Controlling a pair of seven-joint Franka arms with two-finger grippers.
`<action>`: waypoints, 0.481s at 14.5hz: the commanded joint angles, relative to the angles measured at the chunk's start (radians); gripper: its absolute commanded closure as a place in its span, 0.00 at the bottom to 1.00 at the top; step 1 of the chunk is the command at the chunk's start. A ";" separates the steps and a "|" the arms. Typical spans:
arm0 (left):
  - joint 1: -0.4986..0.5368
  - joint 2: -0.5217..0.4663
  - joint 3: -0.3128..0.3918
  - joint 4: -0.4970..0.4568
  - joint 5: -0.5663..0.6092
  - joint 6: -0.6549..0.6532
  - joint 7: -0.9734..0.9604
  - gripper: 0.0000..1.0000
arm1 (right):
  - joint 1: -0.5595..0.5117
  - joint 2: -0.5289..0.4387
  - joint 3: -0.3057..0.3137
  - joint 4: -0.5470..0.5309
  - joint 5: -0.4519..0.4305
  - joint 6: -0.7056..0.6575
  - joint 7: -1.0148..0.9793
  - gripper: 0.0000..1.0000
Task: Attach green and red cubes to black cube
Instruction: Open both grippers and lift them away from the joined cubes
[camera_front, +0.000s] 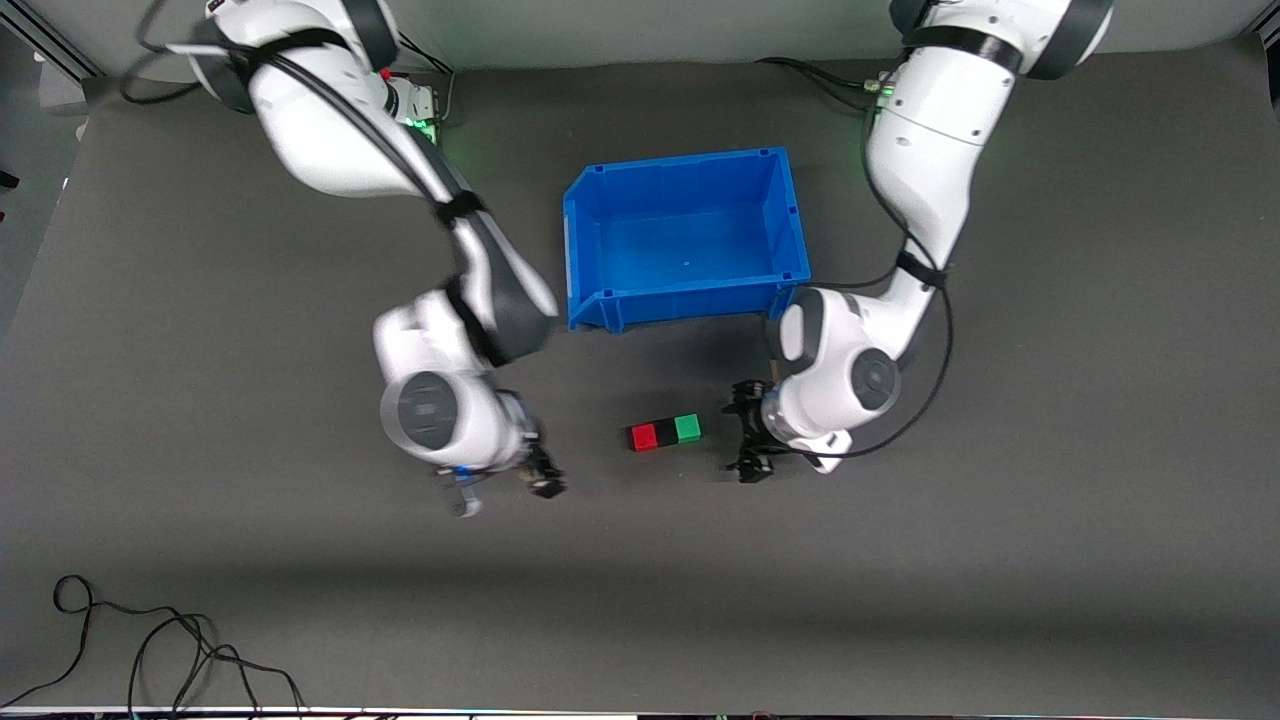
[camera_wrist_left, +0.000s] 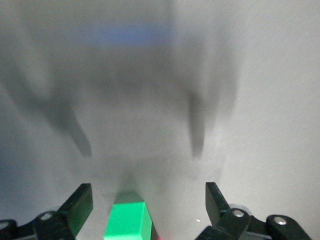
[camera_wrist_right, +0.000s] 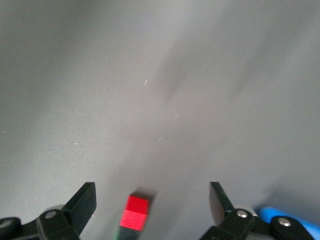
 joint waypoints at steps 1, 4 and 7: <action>0.062 -0.092 0.031 -0.042 0.085 -0.138 0.120 0.00 | -0.037 -0.158 -0.014 -0.133 -0.021 -0.047 -0.191 0.00; 0.160 -0.162 0.055 -0.045 0.226 -0.314 0.284 0.00 | -0.037 -0.290 -0.092 -0.261 -0.029 -0.046 -0.460 0.00; 0.283 -0.251 0.055 -0.042 0.326 -0.477 0.506 0.00 | -0.033 -0.419 -0.172 -0.383 -0.034 -0.044 -0.633 0.00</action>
